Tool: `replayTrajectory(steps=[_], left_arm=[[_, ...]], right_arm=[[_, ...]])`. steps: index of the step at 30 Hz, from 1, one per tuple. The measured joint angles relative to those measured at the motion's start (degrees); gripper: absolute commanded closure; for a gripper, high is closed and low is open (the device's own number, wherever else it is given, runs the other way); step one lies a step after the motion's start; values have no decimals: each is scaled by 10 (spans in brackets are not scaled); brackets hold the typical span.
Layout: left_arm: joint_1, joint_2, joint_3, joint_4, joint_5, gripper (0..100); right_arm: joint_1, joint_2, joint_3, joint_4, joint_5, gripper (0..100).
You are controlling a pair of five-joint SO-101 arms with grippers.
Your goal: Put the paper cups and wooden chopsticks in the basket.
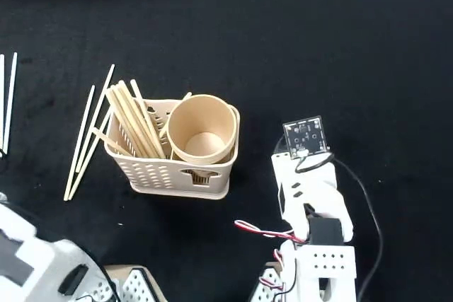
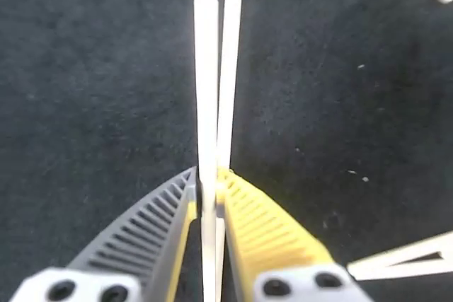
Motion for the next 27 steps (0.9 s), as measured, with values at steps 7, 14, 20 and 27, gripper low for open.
replayTrajectory(steps=[7,14,20,27], left_arm=[[-1,103,-46,-4,-3,970],[-2,142,-81,1,11,970],[-2,145,-120,59,14,970],[-2,145,-158,71,14,968]], right_arm=[[0,0,0,0,0,985],[0,0,0,0,0,985],[0,0,0,0,0,985],[0,0,0,0,0,985]])
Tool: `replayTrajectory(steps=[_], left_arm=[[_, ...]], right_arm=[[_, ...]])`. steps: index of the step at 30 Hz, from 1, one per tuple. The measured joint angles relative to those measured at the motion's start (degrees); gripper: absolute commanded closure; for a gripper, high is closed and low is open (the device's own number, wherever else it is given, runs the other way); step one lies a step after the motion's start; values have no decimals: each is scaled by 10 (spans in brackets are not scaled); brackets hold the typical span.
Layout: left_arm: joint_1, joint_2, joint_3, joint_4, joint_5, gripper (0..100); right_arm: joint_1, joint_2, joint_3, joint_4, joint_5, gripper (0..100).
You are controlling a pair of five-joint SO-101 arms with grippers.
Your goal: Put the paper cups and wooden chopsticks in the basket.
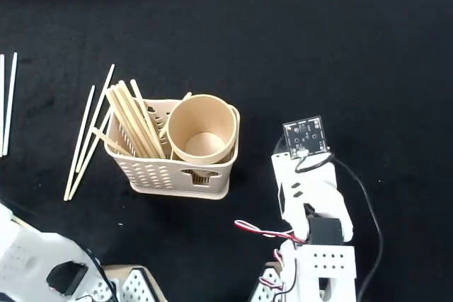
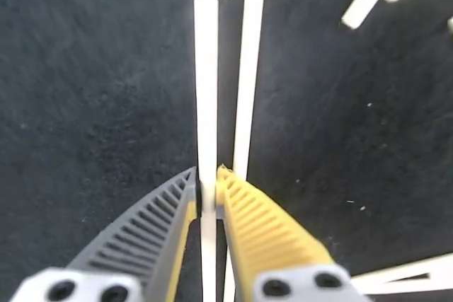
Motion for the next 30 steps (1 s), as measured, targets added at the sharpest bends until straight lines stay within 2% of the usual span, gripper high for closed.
replayTrajectory(steps=[19,30], left_arm=[[0,95,-97,-1,21,966],[26,101,-142,45,25,966]], right_arm=[[0,0,0,0,0,985],[0,0,0,0,0,985]])
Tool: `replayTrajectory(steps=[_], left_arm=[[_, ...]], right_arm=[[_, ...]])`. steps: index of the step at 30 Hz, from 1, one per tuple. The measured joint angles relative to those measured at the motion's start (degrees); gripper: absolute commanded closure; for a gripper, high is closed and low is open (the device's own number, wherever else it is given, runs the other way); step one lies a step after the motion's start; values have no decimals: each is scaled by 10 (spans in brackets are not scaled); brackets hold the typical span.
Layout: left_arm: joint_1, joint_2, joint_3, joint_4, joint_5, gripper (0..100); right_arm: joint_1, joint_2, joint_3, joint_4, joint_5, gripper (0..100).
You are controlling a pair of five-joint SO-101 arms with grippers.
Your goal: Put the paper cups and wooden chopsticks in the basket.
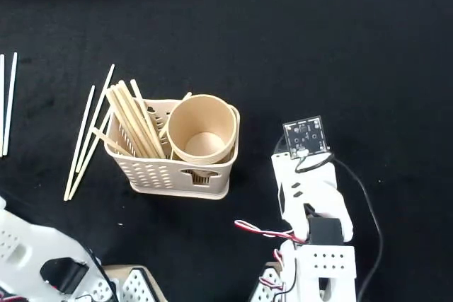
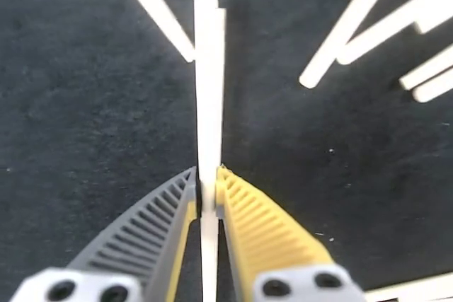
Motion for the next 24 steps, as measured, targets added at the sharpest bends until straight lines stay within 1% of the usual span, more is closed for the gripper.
replayTrajectory(steps=[12,17,24], left_arm=[[7,0,0,1,0,966],[7,0,2,-24,0,966],[7,0,39,-84,0,966]], right_arm=[[0,0,0,0,0,985],[0,0,0,0,0,985],[0,0,0,0,0,985]])
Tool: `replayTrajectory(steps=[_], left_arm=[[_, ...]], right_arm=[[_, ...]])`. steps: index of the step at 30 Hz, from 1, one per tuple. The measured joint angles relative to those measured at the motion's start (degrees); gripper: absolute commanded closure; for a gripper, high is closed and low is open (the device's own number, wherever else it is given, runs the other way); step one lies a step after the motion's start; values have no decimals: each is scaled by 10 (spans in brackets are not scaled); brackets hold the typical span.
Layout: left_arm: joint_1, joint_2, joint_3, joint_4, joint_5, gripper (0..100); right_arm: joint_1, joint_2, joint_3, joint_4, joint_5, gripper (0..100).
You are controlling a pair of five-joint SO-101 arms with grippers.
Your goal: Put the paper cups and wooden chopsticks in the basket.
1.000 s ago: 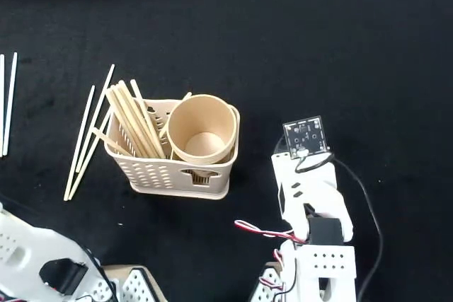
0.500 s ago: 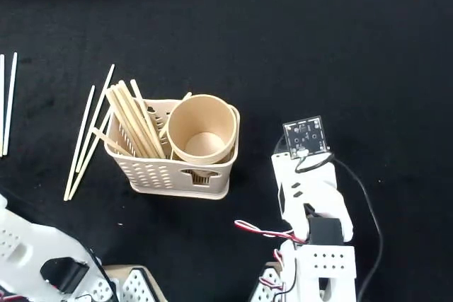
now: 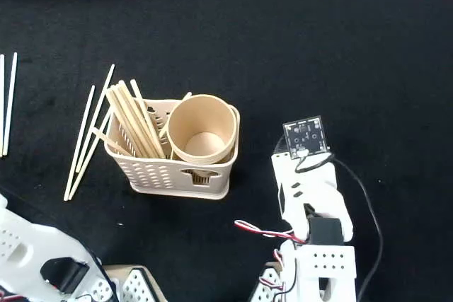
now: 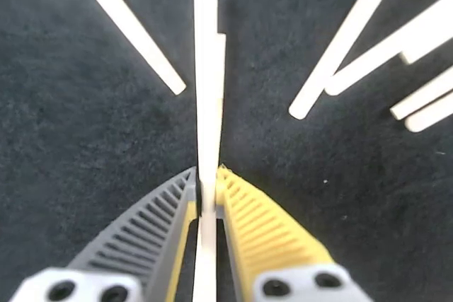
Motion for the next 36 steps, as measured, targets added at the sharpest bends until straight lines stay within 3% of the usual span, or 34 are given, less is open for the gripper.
replayTrajectory(steps=[14,22,25,30,36], left_arm=[[1,-3,37,-37,0,965],[-3,-4,52,-41,-1,782],[-6,11,58,-41,-2,819],[-6,62,25,-38,-1,976],[4,118,-31,-34,1,970]], right_arm=[[0,0,0,0,0,985],[0,0,0,0,0,985],[0,0,0,0,0,985],[0,0,0,0,0,985],[0,0,0,0,0,985]])
